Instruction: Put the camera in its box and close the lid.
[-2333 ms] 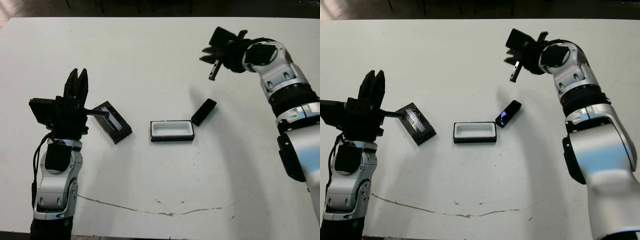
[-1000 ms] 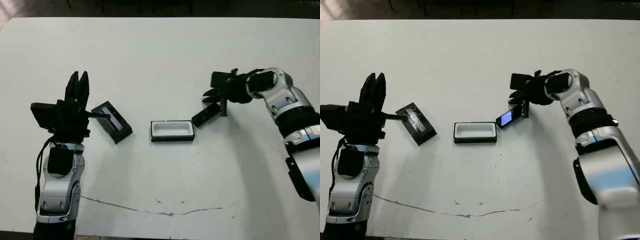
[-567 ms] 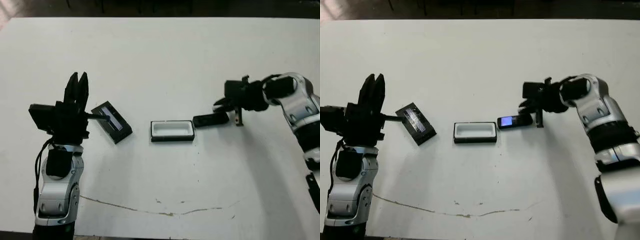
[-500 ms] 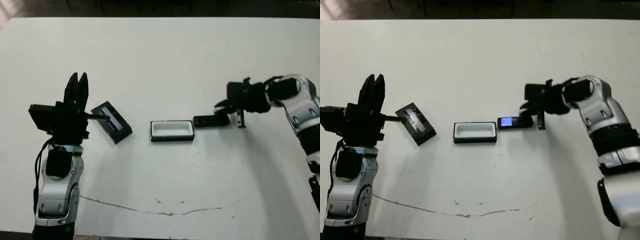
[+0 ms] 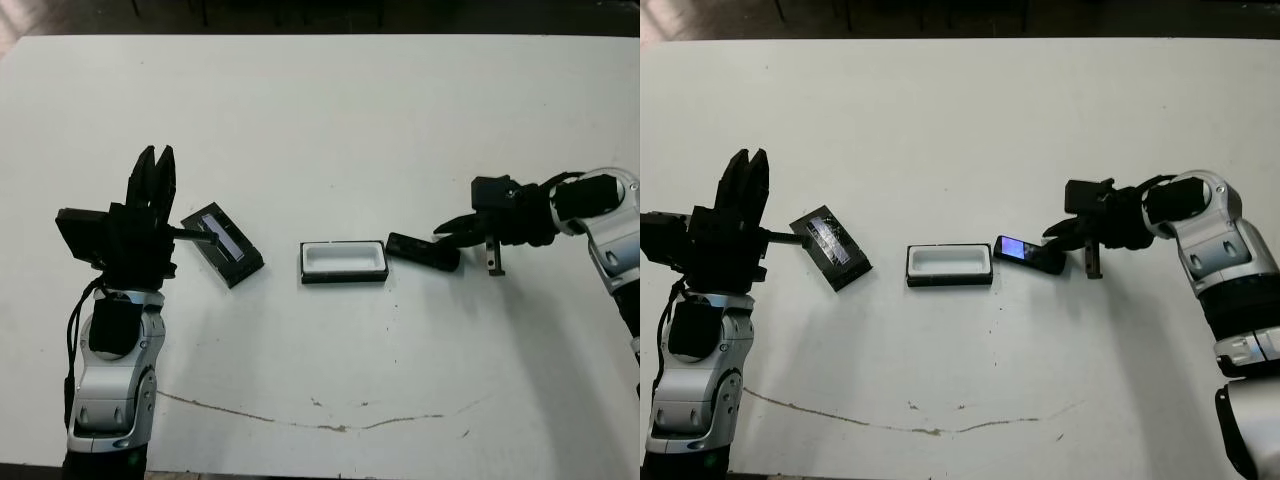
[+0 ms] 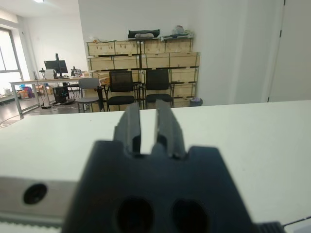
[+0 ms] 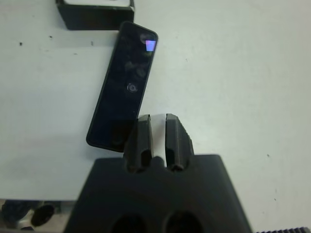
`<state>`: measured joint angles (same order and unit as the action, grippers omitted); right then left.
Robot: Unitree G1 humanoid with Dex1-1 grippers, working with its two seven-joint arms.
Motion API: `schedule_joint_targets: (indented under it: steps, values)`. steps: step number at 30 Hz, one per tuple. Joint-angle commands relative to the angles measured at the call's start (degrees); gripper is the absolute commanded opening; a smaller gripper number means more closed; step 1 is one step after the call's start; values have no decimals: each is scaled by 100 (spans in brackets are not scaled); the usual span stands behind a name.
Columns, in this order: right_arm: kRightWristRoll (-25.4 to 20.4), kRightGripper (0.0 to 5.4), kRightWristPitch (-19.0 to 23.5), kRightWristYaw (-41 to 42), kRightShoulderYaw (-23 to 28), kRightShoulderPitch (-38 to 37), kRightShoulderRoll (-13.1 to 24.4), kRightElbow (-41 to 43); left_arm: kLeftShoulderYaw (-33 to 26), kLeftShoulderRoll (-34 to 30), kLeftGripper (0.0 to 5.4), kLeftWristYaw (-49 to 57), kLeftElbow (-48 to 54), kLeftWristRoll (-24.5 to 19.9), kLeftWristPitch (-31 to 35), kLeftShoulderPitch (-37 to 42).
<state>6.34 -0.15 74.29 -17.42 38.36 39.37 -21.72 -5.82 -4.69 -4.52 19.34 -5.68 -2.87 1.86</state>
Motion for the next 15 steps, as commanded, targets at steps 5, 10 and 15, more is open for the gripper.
schedule_joint_targets:
  steps: [5, 10, 15]
  values:
    - [-93, 0, 330, 195, -102, -247, 65, 224, -6, -54, 1, -12, -29, 10, 139, -99]
    - [-121, 0, 466, 359, -173, -206, 81, 229, 5, -57, 1, -24, -41, 14, 142, -85]
    - [-14, 0, 319, 444, -279, -164, 158, 227, 16, -55, 1, -42, -51, -1, 125, -82]
